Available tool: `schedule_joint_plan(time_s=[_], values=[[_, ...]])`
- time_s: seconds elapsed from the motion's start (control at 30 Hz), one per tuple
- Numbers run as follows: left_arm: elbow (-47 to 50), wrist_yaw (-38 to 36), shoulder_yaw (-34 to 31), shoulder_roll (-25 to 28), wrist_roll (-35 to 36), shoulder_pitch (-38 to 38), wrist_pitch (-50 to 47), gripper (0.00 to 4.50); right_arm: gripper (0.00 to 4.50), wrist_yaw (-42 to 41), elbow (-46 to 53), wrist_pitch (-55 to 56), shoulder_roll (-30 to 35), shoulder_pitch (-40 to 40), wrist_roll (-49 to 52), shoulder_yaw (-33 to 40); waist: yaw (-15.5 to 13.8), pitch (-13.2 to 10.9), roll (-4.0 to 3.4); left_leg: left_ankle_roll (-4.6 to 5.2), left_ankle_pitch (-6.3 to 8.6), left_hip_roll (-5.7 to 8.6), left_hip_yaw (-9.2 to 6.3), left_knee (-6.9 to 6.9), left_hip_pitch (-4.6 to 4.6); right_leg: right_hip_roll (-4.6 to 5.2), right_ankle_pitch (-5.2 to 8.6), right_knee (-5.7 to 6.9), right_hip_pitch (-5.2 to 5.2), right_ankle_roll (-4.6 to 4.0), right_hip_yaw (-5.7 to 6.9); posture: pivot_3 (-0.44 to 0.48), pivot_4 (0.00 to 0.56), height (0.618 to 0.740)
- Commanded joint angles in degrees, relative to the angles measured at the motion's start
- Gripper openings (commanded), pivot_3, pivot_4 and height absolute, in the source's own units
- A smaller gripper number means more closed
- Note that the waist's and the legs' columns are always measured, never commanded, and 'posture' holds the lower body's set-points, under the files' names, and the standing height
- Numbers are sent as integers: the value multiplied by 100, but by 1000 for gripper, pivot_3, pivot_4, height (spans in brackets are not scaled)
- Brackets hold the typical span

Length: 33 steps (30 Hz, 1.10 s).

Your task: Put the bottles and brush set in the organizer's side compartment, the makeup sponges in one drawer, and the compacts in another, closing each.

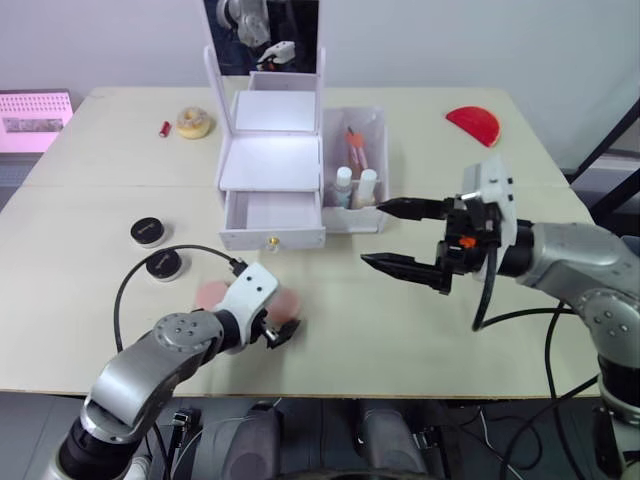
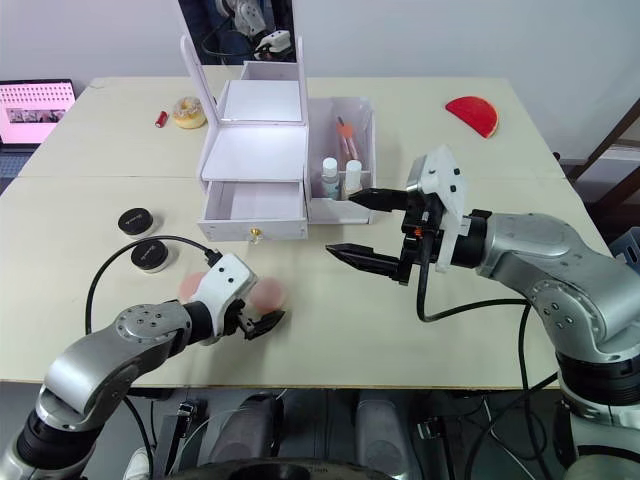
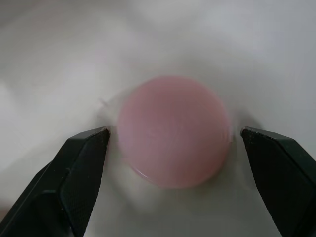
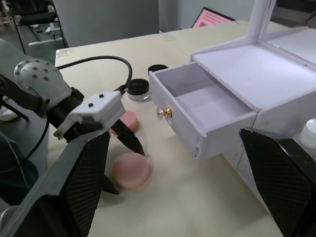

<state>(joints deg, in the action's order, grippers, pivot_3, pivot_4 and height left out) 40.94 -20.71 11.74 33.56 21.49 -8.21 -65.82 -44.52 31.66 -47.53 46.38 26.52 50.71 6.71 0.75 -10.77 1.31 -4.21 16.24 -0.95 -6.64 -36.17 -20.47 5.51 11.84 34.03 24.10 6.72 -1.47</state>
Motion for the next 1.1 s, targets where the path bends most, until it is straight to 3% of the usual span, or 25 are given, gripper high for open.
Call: schedule_joint_plan(time_s=[0.03, 0.2, 0.33, 0.6, 0.77, 0.9, 1.1], values=[[-94, 49, 45, 21, -142, 4, 103, 4465, 4500, -85, 3, 19, 94, 240, -36, -31, 0, 0, 0, 0, 0, 0, 0, 1, 0, 0, 0, 0, 0, 0, 0, 0, 150, 740], [-186, 39, 52, -46, -160, 18, 182, 4465, 4500, -148, -89, 33, 68, 405, -121, -157, -9, 0, 0, 0, 0, 0, 0, -2, 0, 0, -1, 1, -2, -1, 0, 0, 150, 740], [-235, 7, 22, -72, -164, 21, 227, 2660, 4500, -172, -138, 43, 44, 468, -171, -212, -8, 1, -1, 0, 0, 0, 0, -1, 1, 0, -1, 0, -4, -1, 0, 0, 150, 740], [14, -452, -358, 102, 136, 207, 514, 2653, 4500, -205, -224, 82, -21, 500, -237, -257, 4, 1, -1, 0, 0, 0, 0, 1, 0, 0, -6, 0, -3, -10, 0, 0, 150, 740], [289, -1333, -1042, 715, 458, 432, 1252, 2653, 4500, -246, -287, 135, -43, 473, -316, -276, 6, -1, -2, 0, 0, 0, 0, 4, -4, 0, -7, 0, 7, -12, 0, 0, 150, 740], [373, -2264, -1816, 1240, 1069, 536, 1642, 2653, 4500, -271, -331, 174, -81, 451, -366, -294, 1, -3, -2, 0, 0, 0, 1, 3, -7, 1, -4, -2, 8, -8, 0, 0, 150, 740], [-1, -3516, -3154, 1932, 2997, -43, 1331, 2653, 4500, -282, -346, 258, -153, 375, -477, -354, 7, -3, -2, 0, 0, 0, 1, 3, -9, 1, -3, -1, 9, -6, 1, 0, 150, 740]])
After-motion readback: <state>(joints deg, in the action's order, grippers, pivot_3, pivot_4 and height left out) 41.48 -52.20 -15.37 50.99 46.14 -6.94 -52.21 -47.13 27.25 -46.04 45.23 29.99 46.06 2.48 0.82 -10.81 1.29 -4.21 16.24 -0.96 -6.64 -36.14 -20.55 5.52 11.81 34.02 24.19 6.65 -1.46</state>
